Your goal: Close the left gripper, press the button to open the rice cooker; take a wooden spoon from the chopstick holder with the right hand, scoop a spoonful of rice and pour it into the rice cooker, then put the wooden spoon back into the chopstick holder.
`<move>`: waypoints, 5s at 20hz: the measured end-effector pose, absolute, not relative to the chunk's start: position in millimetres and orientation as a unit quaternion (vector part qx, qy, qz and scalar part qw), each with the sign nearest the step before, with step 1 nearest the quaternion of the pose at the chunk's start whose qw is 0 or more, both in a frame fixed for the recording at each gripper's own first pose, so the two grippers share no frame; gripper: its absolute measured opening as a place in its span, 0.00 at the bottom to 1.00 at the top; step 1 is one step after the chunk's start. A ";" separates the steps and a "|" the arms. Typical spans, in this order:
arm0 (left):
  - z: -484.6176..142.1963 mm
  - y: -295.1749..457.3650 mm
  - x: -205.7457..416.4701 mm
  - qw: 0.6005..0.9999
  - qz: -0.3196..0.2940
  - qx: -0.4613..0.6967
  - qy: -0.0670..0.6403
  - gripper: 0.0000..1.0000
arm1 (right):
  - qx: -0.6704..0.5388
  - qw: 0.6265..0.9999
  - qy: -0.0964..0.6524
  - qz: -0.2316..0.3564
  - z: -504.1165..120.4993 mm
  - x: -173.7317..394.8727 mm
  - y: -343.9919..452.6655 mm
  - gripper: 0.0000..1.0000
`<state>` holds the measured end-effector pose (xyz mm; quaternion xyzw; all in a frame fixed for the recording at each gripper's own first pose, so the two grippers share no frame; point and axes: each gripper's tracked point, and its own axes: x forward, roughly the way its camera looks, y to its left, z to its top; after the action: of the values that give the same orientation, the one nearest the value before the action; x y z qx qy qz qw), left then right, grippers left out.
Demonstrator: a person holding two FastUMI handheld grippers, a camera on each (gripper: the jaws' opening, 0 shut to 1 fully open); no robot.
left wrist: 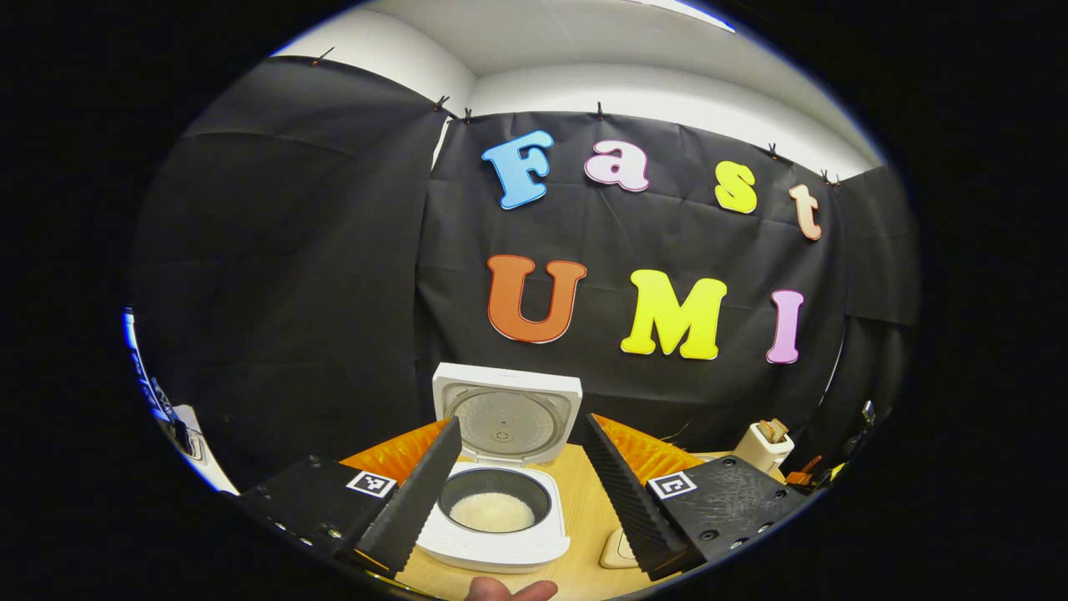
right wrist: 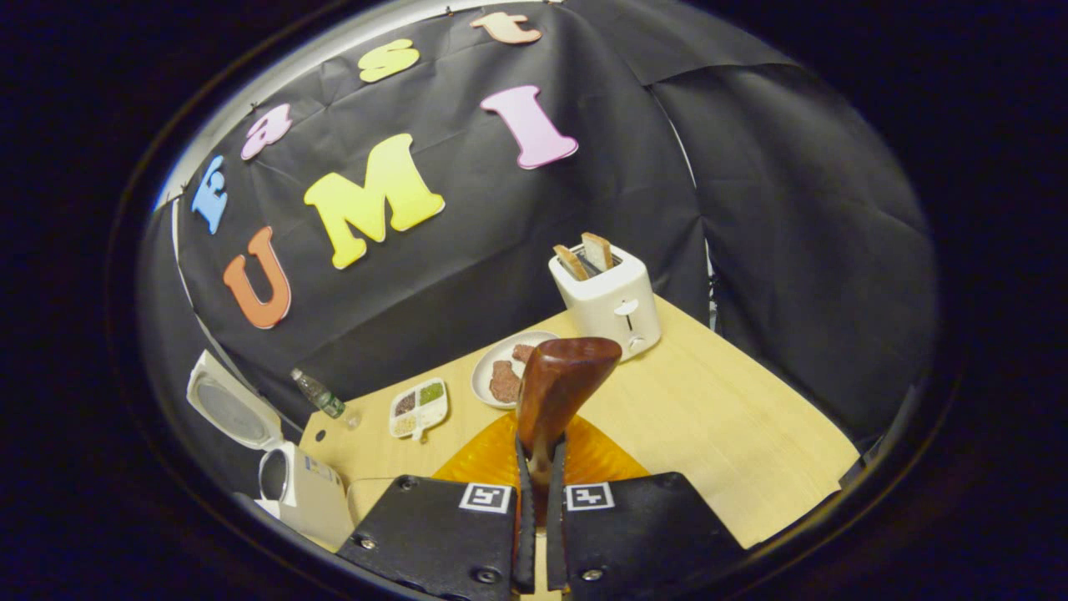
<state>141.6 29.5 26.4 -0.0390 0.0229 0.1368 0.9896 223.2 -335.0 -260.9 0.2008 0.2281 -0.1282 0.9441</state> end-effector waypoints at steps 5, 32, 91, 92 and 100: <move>20.2 29.6 146.1 0.987 0.151 -0.038 0.037 0.94 | 0.166 0.947 0.250 -0.109 -298.2 235.2 -330.8 0.11; 46.5 32.7 191.1 0.990 0.117 -0.037 0.064 0.94 | 0.116 0.974 0.128 -0.147 -179.7 180.2 -368.0 0.98; -239.9 78.2 191.7 0.877 0.112 -0.073 0.461 0.96 | 0.089 0.980 0.177 -0.008 -148.8 110.1 -174.0 1.00; -242.2 78.2 190.2 0.875 0.112 -0.068 0.465 1.00 | 0.090 0.980 0.176 -0.006 -148.8 110.6 -171.2 1.00; -244.1 80.3 189.8 0.885 0.088 -0.051 0.453 0.99 | 0.104 0.977 0.183 0.012 -159.7 113.2 -145.3 1.00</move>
<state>189.8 80.3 -244.1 -0.0510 0.4535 0.0881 0.8854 113.2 -145.3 -159.7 0.1039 0.1832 0.0117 0.9775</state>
